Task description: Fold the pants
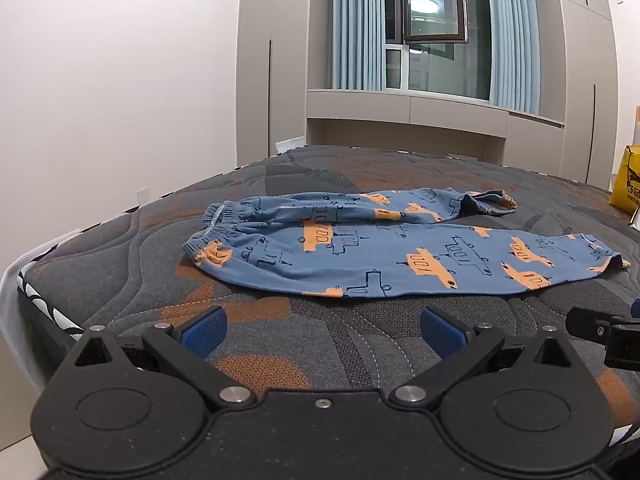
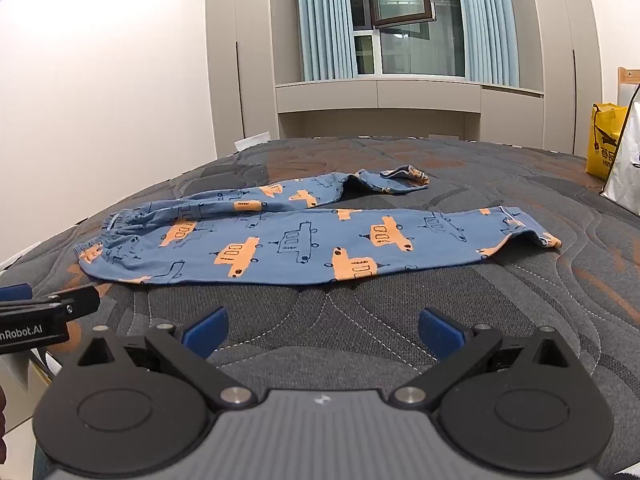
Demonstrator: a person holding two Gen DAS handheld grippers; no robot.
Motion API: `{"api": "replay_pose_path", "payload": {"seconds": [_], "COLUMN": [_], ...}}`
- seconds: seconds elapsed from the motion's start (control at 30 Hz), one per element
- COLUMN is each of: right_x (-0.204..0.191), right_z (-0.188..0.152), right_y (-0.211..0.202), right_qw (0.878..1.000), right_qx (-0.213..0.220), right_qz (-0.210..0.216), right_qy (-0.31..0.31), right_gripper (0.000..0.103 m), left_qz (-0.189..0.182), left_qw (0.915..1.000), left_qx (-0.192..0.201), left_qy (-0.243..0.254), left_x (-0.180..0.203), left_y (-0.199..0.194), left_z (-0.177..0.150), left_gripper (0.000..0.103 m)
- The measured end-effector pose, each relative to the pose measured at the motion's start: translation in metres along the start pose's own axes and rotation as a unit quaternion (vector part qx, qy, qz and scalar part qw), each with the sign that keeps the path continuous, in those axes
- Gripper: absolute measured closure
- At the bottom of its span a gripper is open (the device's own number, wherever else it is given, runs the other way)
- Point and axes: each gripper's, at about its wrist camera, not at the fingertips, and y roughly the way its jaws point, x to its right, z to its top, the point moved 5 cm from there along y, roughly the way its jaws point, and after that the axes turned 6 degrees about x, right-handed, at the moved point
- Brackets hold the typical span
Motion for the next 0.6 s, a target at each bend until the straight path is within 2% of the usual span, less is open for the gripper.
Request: {"api": "replay_pose_path", "payload": {"seconds": [0.6], "right_x": [0.0006], "right_z": [0.0014], "right_y": [-0.0008], "right_qw": [1.000], "right_qx": [-0.003], "right_qz": [0.000], "right_qy": [0.000], "right_gripper": [0.000], "left_qz": [0.000], "left_qw": [1.0000], "left_qx": [-0.001], "left_qy": [-0.002], "left_x": [-0.0058], "left_y": [0.0008], "left_z": [-0.0040], "left_gripper": [0.001]}}
